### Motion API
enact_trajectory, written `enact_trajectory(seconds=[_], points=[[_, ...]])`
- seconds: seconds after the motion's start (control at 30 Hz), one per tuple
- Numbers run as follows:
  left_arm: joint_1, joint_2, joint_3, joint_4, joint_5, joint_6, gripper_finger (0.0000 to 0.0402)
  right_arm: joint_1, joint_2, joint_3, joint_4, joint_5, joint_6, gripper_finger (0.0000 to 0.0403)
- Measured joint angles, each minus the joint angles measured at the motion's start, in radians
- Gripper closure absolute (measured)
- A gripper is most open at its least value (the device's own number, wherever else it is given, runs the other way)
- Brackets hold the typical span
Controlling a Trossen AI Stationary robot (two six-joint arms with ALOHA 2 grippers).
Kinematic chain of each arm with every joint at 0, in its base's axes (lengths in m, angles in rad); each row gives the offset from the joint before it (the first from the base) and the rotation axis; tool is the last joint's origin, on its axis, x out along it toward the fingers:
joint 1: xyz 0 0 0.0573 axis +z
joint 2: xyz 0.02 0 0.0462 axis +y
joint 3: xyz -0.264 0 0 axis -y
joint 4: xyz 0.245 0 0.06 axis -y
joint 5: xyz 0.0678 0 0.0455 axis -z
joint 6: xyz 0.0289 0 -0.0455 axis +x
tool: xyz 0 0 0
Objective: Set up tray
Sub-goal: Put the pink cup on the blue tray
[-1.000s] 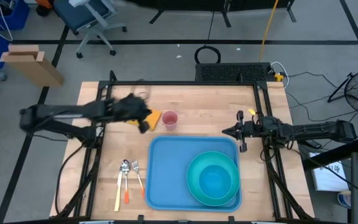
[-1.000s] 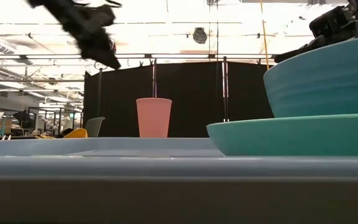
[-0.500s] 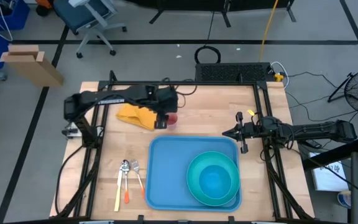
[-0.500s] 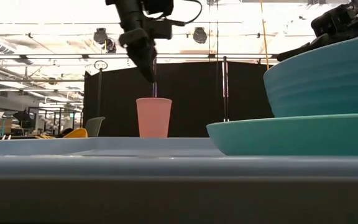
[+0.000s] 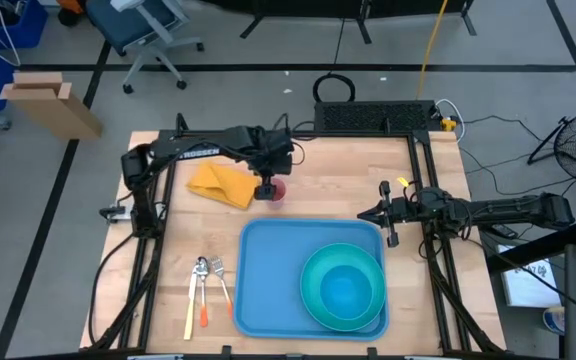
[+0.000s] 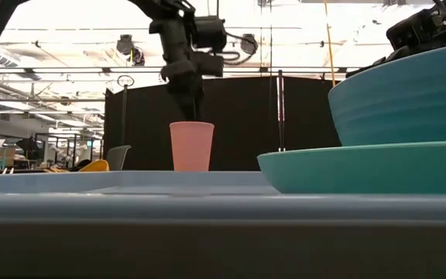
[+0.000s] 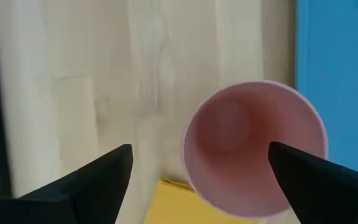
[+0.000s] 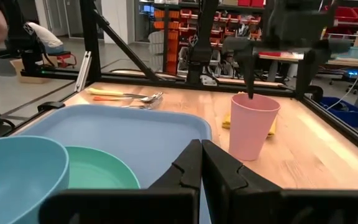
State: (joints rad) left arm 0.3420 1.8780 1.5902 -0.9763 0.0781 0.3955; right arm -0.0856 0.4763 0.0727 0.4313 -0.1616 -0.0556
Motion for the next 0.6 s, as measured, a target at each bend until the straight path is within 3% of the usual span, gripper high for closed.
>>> enact_trajectory(seconds=[0.4, 0.5, 0.6], points=[[0.006, 0.151, 0.0, -0.022, -0.018, 0.06, 0.0023, 0.0, 0.0, 0.0, 0.005, 0.001, 0.002, 0.0403], [0.004, 0.156, 0.0, -0.022, -0.019, 0.071, 0.0049, 0.0, 0.0, 0.0, 0.006, 0.001, 0.002, 0.0403], [0.006, 0.156, 0.0, -0.022, -0.02, 0.07, 0.0103, 0.0, 0.0, 0.0, 0.005, 0.001, 0.002, 0.0403]])
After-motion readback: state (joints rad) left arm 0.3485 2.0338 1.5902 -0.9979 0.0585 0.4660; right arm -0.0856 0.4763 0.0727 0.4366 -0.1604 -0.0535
